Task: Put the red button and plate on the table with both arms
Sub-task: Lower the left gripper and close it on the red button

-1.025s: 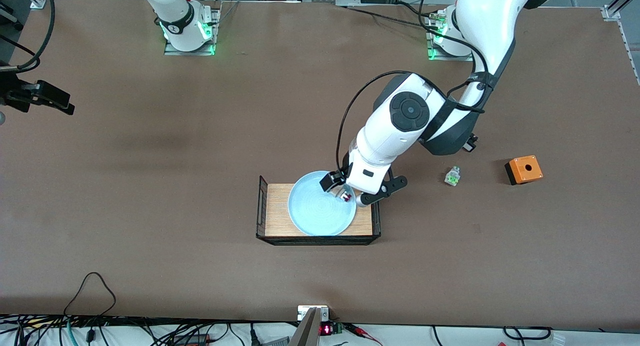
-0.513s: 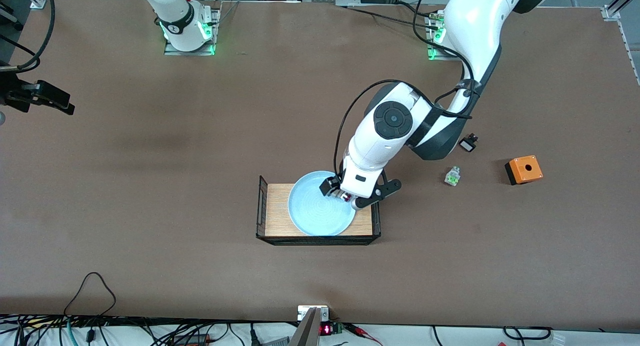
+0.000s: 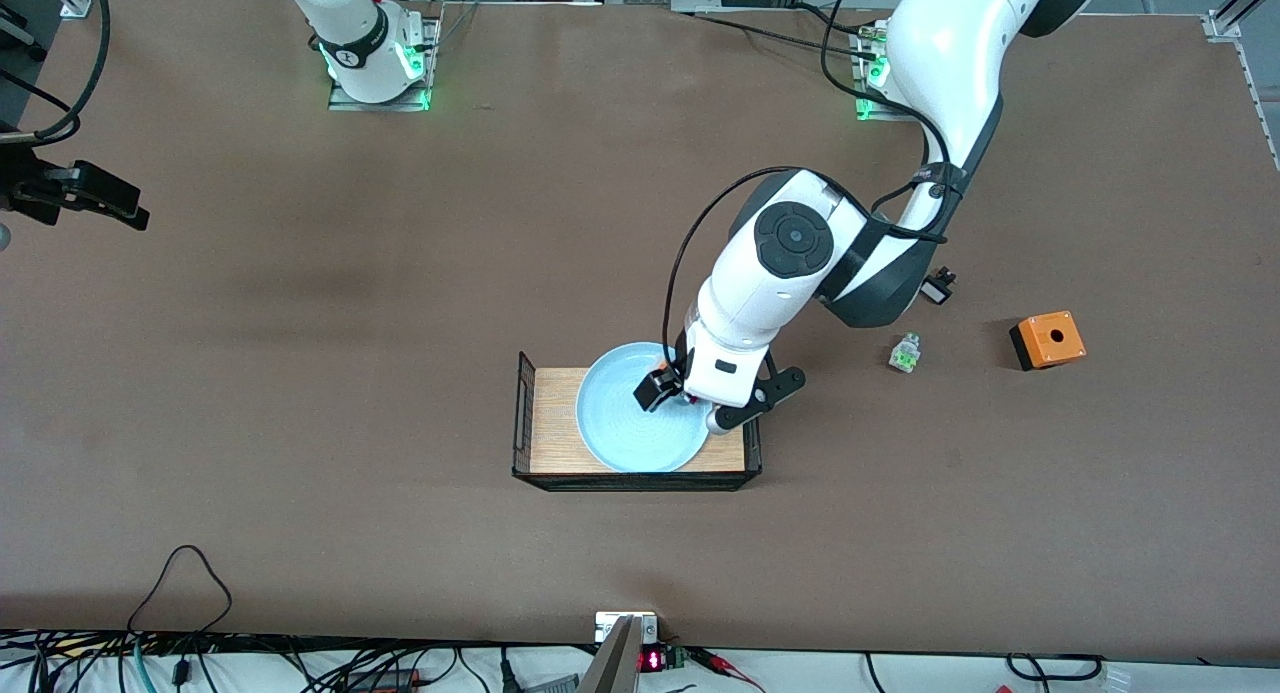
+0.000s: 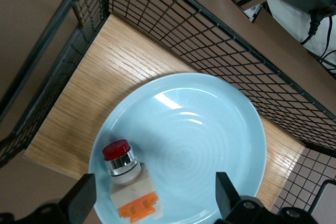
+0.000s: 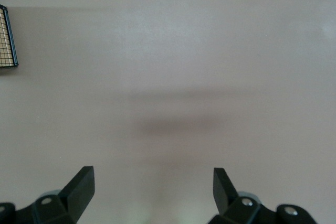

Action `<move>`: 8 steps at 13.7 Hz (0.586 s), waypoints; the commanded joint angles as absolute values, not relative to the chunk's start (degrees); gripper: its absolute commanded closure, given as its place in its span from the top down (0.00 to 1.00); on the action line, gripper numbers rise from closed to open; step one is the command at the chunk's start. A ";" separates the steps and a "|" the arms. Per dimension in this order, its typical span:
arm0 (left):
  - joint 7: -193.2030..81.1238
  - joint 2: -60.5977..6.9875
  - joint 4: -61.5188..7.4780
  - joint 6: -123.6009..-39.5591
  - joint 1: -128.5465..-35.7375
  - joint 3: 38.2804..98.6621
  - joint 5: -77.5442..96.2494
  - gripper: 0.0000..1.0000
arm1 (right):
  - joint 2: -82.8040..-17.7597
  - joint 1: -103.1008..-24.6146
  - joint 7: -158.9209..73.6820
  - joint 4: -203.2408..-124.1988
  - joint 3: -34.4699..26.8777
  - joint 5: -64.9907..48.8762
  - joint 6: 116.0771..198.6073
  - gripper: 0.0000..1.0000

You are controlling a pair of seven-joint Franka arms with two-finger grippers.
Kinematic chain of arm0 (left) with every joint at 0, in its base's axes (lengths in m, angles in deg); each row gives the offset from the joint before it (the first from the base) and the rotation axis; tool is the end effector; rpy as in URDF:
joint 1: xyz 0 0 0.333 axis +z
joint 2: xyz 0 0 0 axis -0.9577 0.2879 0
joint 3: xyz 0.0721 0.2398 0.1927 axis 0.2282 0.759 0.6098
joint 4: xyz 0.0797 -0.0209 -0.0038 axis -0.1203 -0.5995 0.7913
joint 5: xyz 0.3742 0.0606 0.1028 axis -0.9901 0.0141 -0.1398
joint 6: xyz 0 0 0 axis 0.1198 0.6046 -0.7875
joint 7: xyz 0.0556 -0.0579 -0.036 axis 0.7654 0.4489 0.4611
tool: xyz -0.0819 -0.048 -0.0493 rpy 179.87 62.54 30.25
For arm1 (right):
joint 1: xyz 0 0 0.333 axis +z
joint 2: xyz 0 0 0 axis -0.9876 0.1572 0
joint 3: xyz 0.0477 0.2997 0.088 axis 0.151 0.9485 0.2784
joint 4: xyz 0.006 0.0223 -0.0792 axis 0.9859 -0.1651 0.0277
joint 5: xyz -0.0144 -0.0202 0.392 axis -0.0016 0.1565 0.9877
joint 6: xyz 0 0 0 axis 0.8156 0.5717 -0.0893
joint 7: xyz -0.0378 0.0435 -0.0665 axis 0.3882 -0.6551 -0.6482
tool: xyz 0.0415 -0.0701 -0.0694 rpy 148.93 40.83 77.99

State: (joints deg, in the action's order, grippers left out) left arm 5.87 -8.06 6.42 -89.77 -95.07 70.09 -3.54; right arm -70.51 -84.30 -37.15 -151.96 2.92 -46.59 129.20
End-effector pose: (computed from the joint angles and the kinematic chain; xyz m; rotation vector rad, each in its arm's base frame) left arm 0.6543 -0.4245 0.3782 2.7096 0.8369 0.0951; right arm 0.5667 -0.0240 0.6125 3.1138 -0.0691 -0.0851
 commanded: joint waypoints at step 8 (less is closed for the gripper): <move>7.65 -4.70 8.88 -91.07 -96.73 70.71 -5.00 1.00 | -70.14 -84.30 -37.68 -150.92 2.88 -46.31 128.82 1.00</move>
